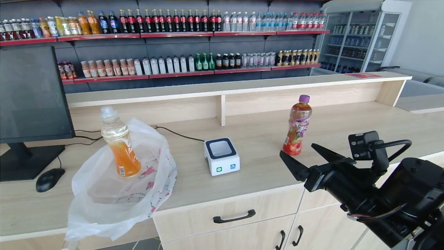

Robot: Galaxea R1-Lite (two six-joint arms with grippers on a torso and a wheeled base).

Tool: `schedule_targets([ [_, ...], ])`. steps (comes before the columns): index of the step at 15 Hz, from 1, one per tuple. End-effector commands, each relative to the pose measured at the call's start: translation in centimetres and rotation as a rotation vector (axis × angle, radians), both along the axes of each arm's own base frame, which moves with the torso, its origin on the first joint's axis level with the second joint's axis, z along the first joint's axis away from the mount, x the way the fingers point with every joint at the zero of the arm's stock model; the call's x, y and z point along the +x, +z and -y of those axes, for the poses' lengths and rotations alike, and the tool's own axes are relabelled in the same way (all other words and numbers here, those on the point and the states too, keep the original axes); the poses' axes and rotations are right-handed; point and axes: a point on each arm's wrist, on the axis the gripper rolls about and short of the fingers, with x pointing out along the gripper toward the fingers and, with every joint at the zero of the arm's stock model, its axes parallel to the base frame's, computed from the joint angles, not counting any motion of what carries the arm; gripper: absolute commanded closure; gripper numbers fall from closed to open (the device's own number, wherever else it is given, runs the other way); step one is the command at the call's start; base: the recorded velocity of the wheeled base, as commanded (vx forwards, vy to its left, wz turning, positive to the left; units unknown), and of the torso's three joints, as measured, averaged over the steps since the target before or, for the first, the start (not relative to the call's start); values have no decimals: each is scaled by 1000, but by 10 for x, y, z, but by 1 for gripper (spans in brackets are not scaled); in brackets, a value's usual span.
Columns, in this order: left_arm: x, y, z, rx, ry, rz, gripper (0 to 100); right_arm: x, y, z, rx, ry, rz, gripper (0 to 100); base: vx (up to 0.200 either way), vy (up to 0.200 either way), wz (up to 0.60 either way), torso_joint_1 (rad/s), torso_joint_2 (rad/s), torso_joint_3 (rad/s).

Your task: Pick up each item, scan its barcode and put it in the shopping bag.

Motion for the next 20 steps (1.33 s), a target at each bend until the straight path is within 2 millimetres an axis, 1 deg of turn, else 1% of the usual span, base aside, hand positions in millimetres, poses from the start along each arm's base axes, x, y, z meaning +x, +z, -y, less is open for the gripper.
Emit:
schedule_targets([
  [1,0,0,0,0,1,1,0,-4,-2,-9,-5,38,-5,0,0,-200,600,2,2,-2],
  [3,0,0,0,0,1,1,0,-5,-3,-10,-13,42,-6,0,0,-200,600,-2,-2,-2],
  [11,0,0,0,1,1,1,0,-5,-9,-9,-27,41,-28,0,0,-200,0,2,4,2],
  [16,0,0,0,1,1,1,0,-7,-16,-9,-47,44,-56,0,0,-200,0,1,2,4],
  [19,0,0,0,1,1,1,0,-7,-16,-9,-50,45,-58,0,200,-200,0,1,2,2],
  [20,0,0,0,3,1,1,0,-7,-16,-9,-50,44,-56,0,0,0,0,0,0,0],
])
